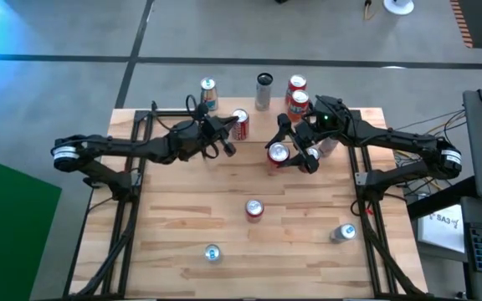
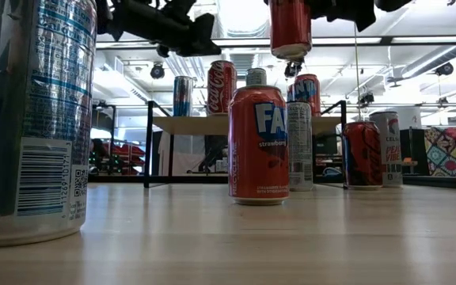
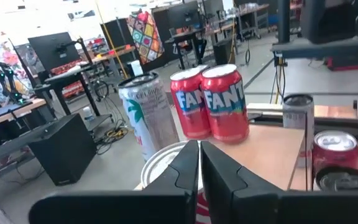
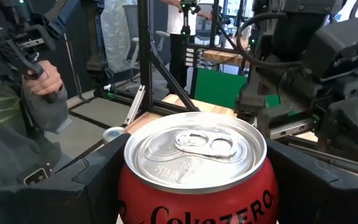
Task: Place canned beverage on shelf
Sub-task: Put the top red black soda can on the shelf
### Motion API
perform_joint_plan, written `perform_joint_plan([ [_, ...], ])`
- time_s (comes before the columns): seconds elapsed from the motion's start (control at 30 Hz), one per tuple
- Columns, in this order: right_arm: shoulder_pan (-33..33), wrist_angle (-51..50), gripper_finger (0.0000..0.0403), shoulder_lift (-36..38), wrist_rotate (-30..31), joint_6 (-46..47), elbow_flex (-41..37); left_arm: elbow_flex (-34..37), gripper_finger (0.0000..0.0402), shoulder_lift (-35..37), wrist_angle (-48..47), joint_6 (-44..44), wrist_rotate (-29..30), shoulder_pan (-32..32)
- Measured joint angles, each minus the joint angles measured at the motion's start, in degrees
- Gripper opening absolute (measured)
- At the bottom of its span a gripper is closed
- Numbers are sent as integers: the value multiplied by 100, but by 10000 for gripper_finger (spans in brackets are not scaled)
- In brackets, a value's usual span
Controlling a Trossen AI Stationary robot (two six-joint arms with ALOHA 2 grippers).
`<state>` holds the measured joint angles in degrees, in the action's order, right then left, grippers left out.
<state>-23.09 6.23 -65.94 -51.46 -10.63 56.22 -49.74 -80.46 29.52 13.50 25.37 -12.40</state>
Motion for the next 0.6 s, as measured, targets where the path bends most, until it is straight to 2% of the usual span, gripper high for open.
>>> perform_joint_plan([
  [0.27, 0, -2, 295, 1, -1, -68, -30, -22, 0, 73, -123, -11, 12, -9],
  [0.4, 0, -8, 295, 1, 73, -68, -36, -11, 0, 330, -319, 104, 4, 80],
  [0.5, 8, 93, 295, -22, 529, -140, -36, -2, 0, 653, -556, 143, -18, 110],
  [0.6, -4, 305, 295, -109, 1252, -136, -34, 84, 0, 977, -621, 144, -25, 114],
])
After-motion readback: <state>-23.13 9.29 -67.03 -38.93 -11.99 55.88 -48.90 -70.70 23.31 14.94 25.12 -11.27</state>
